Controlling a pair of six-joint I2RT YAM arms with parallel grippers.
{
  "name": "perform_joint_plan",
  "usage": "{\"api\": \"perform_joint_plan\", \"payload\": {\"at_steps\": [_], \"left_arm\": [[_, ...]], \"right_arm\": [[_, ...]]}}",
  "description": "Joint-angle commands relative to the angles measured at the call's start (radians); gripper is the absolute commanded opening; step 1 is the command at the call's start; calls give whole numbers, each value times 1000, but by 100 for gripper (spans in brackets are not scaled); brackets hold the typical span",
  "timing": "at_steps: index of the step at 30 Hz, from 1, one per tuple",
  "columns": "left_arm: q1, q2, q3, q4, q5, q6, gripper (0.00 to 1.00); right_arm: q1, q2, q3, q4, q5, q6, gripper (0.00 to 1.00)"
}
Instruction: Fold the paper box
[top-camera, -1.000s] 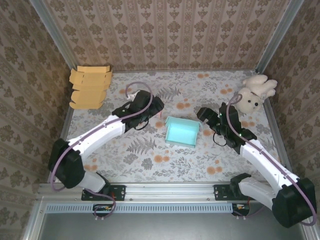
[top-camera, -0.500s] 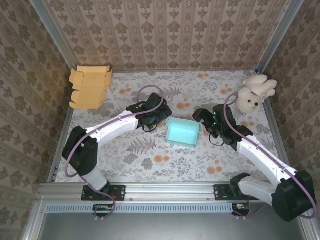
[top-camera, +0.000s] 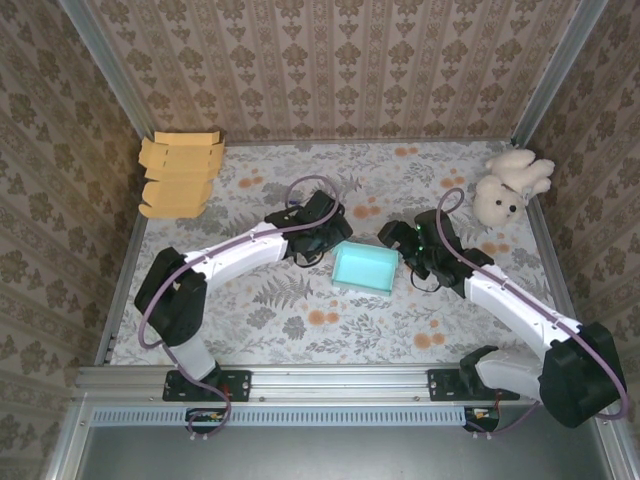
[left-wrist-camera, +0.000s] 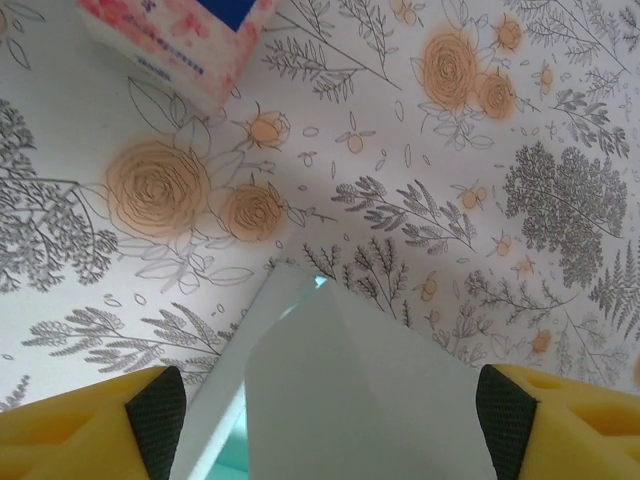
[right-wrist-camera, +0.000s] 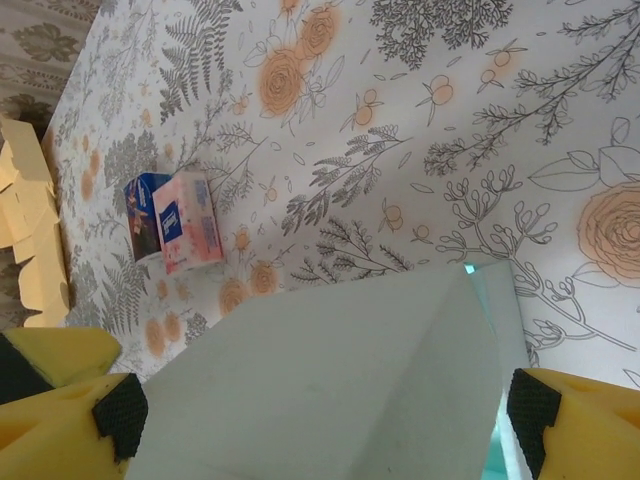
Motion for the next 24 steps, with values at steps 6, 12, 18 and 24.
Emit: {"api": "perform_joint_plan", "payload": {"at_steps": [6,12,18,24], "left_arm": [[-16,-12,-54,88,30,-68,72],[-36,-22,-55,95,23,-80,67],[-63,-25,-48,107,20,-84,61],[-83,-27,-59,127,27,-98,57]], "right_arm": [[10,0,-47,84,-47,74,94],[18,-31,-59,81,-41,104,92],[29,-21,-54,94,-57,117,91],[33,1,-52,118,-82,127,90]]}}
